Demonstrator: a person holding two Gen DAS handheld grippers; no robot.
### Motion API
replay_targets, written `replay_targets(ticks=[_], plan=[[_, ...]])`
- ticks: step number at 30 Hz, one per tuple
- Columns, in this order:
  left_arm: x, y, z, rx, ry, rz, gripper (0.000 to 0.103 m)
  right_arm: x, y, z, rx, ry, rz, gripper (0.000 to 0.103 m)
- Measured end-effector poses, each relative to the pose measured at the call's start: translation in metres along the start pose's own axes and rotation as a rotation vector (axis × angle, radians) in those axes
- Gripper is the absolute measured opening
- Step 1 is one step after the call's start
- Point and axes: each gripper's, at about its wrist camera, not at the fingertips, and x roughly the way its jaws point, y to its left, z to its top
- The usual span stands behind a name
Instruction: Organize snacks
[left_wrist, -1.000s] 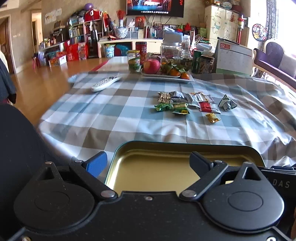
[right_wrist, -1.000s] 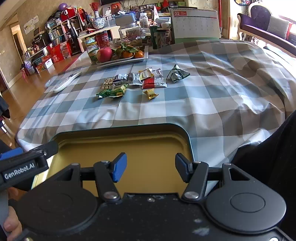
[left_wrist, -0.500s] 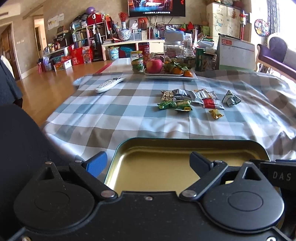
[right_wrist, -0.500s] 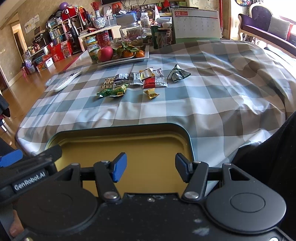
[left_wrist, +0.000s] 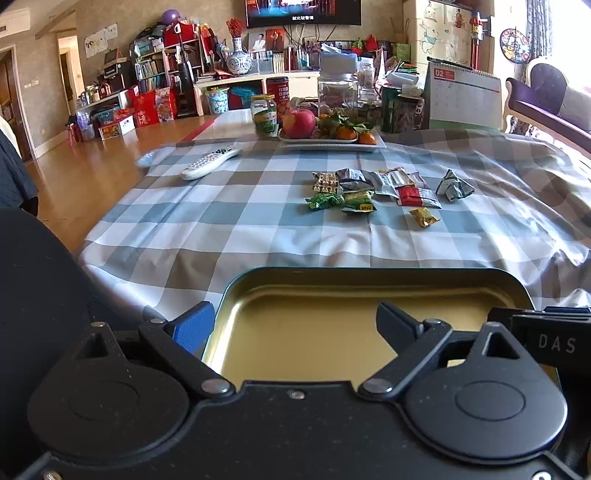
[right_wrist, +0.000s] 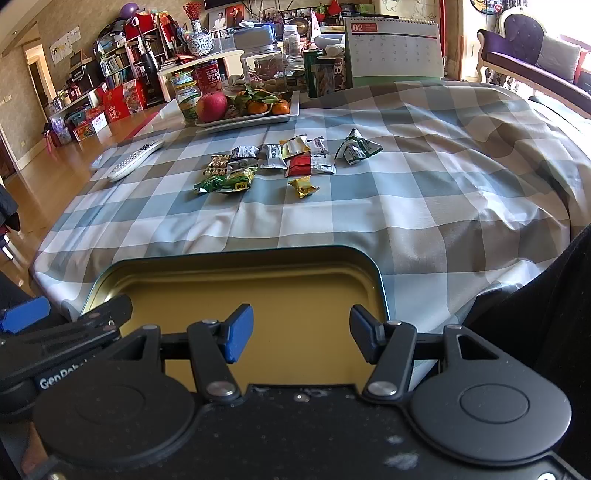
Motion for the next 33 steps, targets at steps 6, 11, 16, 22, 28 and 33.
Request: replay_targets(ticks=[6,11,16,22,28,33], plan=[[0.0038,0.0039,-0.0001,-0.034,0.030,-0.016,0.094,0.0003,0.0007,-0.0001,-0.002,0.000,0.000,0.061],[0.0045,0.0000,-0.0013,-0.018,0.046,-0.026,0.094,0.0003,0.0008,-0.0003,-0.003,-0.001,0.000,0.061],[0.0025,-0.0047,-0.0019,0.007,0.048,-0.036,0.094,0.0004,0.0010,-0.0004,-0.003,-0.001,-0.001,0.061],[0.0030,-0.0040,-0.0019,0.007,0.055,-0.037,0.094,0.0005,0.0019,-0.0006,-0.005,-0.001,0.001,0.061],[0.0039,-0.0036,-0.0018,-0.002,0.061,-0.037,0.094,0.0003,0.0019,-0.0008,-0.005,-0.001,0.001,0.061],[0.0041,-0.0037,-0.0018,0.000,0.063,-0.037,0.094,0.0005,0.0020,-0.0008,-0.006,-0.001,0.001,0.061]])
